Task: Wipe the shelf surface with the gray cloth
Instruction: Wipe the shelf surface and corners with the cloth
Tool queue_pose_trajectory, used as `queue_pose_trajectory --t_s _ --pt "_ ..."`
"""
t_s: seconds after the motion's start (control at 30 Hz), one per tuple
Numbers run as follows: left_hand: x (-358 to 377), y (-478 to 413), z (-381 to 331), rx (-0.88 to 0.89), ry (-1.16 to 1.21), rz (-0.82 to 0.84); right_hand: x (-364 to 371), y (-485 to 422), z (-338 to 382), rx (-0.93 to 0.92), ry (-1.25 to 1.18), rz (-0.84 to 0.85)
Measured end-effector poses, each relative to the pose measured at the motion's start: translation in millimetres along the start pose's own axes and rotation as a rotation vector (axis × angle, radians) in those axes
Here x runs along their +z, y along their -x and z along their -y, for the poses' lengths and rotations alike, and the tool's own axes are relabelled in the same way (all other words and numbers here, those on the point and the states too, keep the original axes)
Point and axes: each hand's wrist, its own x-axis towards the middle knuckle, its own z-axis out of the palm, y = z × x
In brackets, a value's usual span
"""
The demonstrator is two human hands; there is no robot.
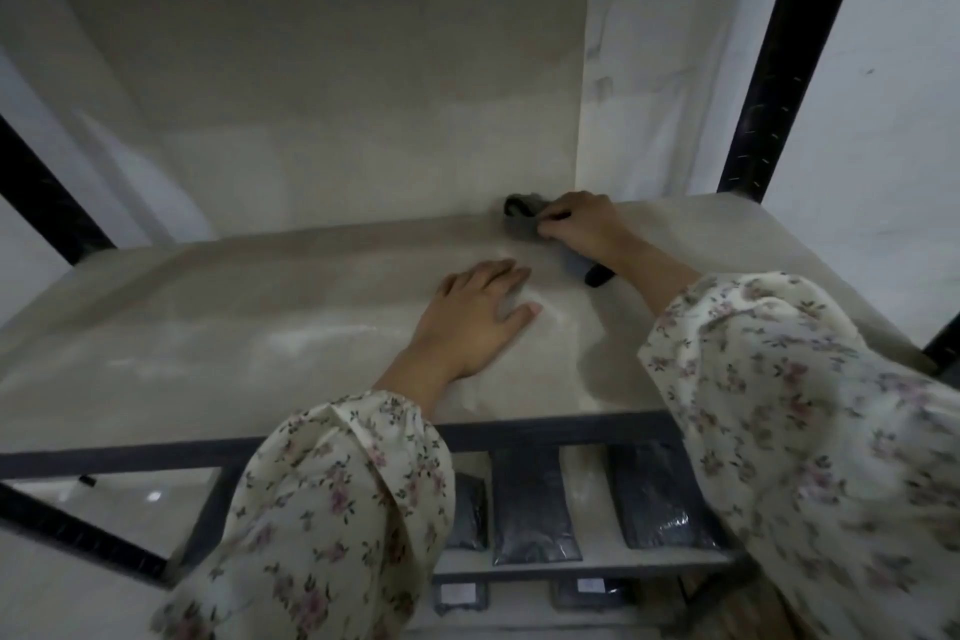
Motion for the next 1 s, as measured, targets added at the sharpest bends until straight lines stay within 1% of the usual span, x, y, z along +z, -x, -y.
queue_pose_trajectory --t_s 0.1,0.13,0.17,0.2,0.23,0.27,0.3,0.37,0.4,0.47,0.53,0.57,0.63,0.7,0.73,0.8,0.83,0.87,0.93,0.97,1.0 --pt "-0.6 6.8 1.2 0.015 -0.011 -0.008 -10.2 18.0 4.5 -0.058 -0.218 0.190" --pt "-1.3 10.2 3.3 0.021 -0.016 -0.009 -16.1 20.9 3.9 -0.055 -0.283 0.227" --pt "-2.7 13.9 6.2 0.025 -0.019 -0.005 -23.8 22.5 2.9 -0.052 -0.333 0.224" --pt "-3.9 17.4 9.9 0.028 -0.021 0.000 -31.0 20.4 0.6 -0.037 -0.376 0.164" --pt "-4.7 20.9 13.5 0.034 -0.024 0.000 -36.9 14.4 -3.6 -0.020 -0.393 0.067" --pt "-5.0 23.9 16.3 0.042 -0.029 -0.005 -40.7 7.1 -7.8 0.005 -0.358 -0.016" --pt "-5.3 25.9 18.2 0.049 -0.034 -0.011 -41.7 -0.9 -11.3 0.029 -0.244 -0.050" --pt "-5.4 26.7 19.6 0.052 -0.025 -0.022 -30.9 -13.6 -15.6 0.024 0.068 0.035" --pt "-5.3 26.4 19.6 0.049 -0.014 -0.023 -21.0 -18.1 -16.9 0.004 0.164 0.063" --pt "-5.3 26.5 20.1 0.045 0.001 -0.019 -5.1 -16.1 -10.1 -0.056 0.200 0.052" --pt "-5.9 27.4 21.6 0.054 0.016 -0.009 3.8 -7.2 -0.8 -0.151 0.153 0.068" --pt "-5.8 27.7 22.9 0.062 0.020 -0.009 5.3 -1.6 4.1 -0.185 0.105 0.101" --pt "-5.1 27.5 24.4 0.079 0.017 -0.022 1.5 7.2 9.9 -0.191 -0.026 0.237" --pt "-4.3 25.6 24.8 0.088 0.007 -0.034 -10.2 11.9 11.5 -0.148 -0.170 0.376" --pt "-4.0 25.0 24.8 0.083 0.010 -0.035 -16.6 8.5 11.0 -0.119 -0.247 0.379" --pt "-3.9 25.1 24.6 0.073 0.019 -0.039 -23.3 -3.6 10.6 -0.055 -0.344 0.237" --pt "-4.2 25.6 24.6 0.071 0.019 -0.042 -22.2 -11.3 9.7 -0.042 -0.299 0.155" --pt "-4.6 26.4 24.0 0.070 0.022 -0.045 -18.2 -18.0 9.6 -0.059 -0.174 0.114" --pt "-3.8 27.0 24.0 0.070 0.041 -0.047 -1.4 -24.0 7.6 -0.137 0.097 0.124" --pt "-3.8 26.8 24.1 0.065 0.065 -0.049 6.1 -23.0 6.5 -0.160 0.145 0.121" --pt "-4.8 27.6 24.0 0.058 0.098 -0.060 9.9 -19.2 5.9 -0.171 0.138 0.113"
